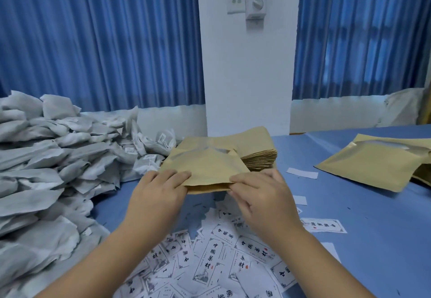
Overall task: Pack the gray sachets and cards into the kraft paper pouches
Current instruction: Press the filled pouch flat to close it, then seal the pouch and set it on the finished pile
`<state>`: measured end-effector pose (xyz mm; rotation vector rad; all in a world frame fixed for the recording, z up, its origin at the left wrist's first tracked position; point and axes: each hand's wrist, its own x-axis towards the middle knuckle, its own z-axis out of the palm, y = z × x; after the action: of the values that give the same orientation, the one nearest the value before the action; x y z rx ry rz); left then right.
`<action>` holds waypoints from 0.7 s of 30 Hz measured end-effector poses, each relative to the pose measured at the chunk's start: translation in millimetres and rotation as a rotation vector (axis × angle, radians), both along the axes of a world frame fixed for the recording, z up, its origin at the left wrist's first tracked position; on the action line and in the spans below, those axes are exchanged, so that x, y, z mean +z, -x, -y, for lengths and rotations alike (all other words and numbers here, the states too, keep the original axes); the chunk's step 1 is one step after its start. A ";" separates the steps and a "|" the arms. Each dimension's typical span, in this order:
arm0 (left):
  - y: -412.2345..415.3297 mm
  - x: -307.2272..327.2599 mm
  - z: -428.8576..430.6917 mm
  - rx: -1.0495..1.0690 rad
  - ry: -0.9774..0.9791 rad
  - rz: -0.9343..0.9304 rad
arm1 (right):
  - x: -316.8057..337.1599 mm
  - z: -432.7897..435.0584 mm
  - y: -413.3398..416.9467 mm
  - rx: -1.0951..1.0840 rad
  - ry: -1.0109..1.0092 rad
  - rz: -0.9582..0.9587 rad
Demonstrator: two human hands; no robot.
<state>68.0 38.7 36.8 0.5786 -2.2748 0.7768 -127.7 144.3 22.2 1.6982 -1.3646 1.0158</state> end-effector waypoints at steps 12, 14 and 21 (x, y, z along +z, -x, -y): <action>-67.7 -32.6 -37.9 -0.248 0.014 0.049 | -15.7 -40.3 -49.0 0.194 -0.169 -0.272; -75.4 -37.4 -44.2 -0.267 -0.019 0.078 | -18.3 -46.3 -51.6 0.184 -0.228 -0.285; -80.6 -48.8 -58.6 -0.174 -0.469 0.136 | -25.9 -60.5 -43.3 0.212 -0.451 -0.227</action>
<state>148.6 97.4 -12.0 0.5352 -2.6093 0.1979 -84.4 204.8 -3.7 2.2541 -1.3507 0.6248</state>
